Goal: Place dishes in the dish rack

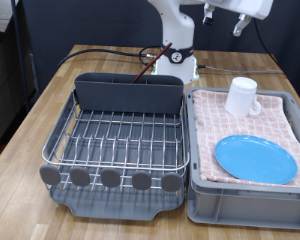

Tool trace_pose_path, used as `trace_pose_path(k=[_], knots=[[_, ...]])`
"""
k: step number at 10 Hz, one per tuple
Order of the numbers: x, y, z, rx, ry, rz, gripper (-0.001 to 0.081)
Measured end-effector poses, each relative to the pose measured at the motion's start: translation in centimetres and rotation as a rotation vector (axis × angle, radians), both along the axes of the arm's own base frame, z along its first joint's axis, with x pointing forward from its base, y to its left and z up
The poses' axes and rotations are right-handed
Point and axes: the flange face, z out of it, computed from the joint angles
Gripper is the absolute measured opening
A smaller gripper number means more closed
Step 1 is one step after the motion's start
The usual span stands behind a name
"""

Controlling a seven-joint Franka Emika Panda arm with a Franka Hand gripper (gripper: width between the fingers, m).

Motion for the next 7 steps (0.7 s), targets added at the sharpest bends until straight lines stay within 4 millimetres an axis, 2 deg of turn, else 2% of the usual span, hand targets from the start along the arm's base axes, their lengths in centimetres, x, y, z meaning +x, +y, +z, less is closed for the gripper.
trace_pose_path(k=[4,7], knots=[[4.9,2.2,0.6,0.026,0.036,0.033,0.0802],[8.1,3.4,-1.1,0.105,0.035,0.053,0.0802]])
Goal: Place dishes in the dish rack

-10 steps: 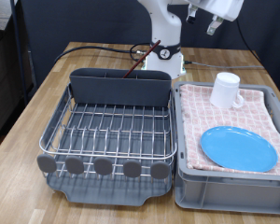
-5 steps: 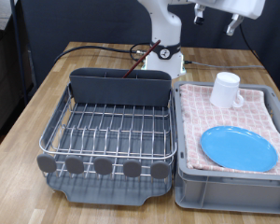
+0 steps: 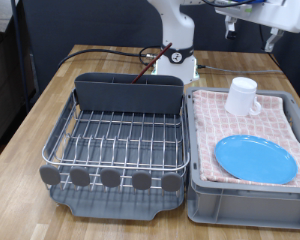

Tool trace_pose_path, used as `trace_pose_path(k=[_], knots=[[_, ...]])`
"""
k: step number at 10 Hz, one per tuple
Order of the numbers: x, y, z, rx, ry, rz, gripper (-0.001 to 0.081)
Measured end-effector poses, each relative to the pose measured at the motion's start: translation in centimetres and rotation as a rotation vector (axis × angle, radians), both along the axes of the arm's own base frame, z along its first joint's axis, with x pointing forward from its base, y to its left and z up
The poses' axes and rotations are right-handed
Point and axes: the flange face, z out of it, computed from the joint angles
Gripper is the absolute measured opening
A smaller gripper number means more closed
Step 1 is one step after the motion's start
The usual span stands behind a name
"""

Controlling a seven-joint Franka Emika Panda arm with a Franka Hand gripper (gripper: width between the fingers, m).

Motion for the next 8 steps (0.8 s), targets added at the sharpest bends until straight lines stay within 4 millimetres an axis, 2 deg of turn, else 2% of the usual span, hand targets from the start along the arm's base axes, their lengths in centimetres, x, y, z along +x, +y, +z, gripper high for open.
trace_pose_path(k=[5,8], knots=[[2.8,0.5,-5.8,0.108,-0.035,0.03,0.0802],[2.3,0.0,-9.9,0.153,-0.043,0.014,0.0802]])
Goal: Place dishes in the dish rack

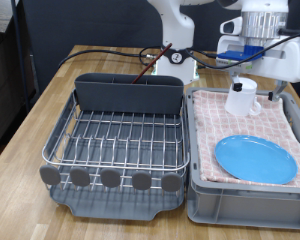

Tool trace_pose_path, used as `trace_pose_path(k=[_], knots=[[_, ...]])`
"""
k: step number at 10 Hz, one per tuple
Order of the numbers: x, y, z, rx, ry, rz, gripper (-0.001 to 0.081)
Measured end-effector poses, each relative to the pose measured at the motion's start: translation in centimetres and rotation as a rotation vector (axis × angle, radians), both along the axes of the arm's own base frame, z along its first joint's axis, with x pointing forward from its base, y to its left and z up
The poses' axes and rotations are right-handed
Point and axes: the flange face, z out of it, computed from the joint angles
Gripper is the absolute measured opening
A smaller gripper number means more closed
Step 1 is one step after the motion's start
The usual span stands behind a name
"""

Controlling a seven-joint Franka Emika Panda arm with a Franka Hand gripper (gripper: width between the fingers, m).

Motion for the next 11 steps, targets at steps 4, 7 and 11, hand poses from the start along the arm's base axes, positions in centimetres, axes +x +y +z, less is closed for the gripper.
trace_pose_path(k=[4,7,11], knots=[[-0.2,-0.5,-0.7,0.048,-0.005,0.045,0.0802],[-1.3,-1.7,-2.2,0.089,-0.04,0.115,0.0802],[-2.3,-3.0,-3.4,0.108,-0.101,0.163,0.0802]])
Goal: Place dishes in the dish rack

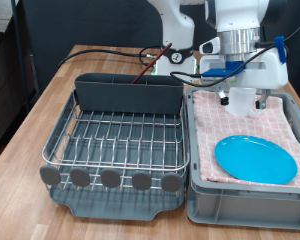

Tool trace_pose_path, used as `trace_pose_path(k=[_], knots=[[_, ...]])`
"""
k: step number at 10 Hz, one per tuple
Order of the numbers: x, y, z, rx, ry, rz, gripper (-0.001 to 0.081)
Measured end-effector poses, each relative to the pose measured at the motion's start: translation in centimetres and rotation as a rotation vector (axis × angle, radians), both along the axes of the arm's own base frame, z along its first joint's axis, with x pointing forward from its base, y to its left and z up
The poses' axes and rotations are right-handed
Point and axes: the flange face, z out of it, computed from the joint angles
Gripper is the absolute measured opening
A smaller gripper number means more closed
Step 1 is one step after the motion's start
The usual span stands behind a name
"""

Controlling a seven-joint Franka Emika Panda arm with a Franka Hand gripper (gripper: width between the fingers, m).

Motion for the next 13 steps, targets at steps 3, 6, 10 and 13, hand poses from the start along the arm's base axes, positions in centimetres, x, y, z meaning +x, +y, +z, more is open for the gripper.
trace_pose_path(k=[3,6,10,13], knots=[[-0.3,-0.6,-1.3,0.021,-0.016,0.022,0.0802],[-0.5,-0.8,-2.6,0.026,-0.019,0.029,0.0802],[-0.3,-0.7,-3.9,0.039,-0.024,0.044,0.0802],[0.4,-0.3,-4.7,0.047,-0.026,0.059,0.0802]])
